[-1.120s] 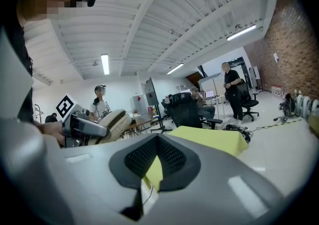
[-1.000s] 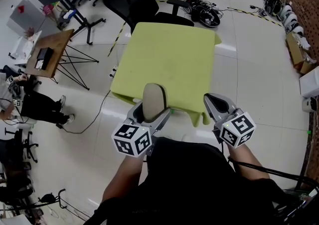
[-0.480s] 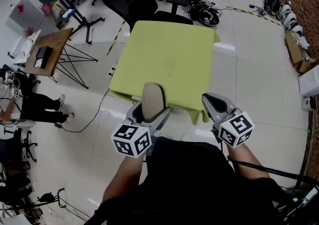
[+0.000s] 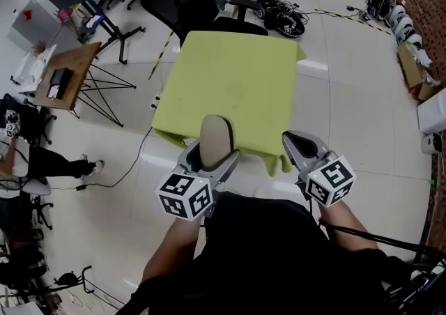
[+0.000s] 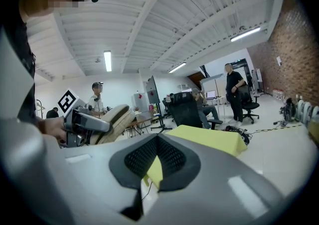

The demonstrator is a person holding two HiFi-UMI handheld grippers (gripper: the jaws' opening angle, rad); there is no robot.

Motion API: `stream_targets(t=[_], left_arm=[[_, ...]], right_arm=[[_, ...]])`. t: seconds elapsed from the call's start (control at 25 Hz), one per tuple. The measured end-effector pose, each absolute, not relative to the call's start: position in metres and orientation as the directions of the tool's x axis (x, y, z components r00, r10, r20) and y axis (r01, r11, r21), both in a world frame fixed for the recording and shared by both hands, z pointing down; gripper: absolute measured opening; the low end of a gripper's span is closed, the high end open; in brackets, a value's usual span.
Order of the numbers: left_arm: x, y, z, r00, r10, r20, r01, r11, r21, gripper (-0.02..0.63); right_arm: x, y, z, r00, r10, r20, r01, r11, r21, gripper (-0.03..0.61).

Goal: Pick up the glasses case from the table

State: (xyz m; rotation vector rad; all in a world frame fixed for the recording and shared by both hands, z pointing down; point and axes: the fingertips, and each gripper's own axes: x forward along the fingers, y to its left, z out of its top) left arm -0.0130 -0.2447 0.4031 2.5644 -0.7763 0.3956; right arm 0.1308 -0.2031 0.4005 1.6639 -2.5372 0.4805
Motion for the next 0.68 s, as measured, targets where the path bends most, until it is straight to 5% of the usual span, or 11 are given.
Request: stream_targets(t=[0.68], left_arm=[[-0.0038, -0.2481, 0.4007, 0.815, -0.438, 0.380, -0.556, -0.775, 0.300, 0.397]], right_arm=[[0.1333, -0.2061, 0.4052, -0.393, -0.891, 0.228, -0.912, 0.346, -0.220, 0.002]])
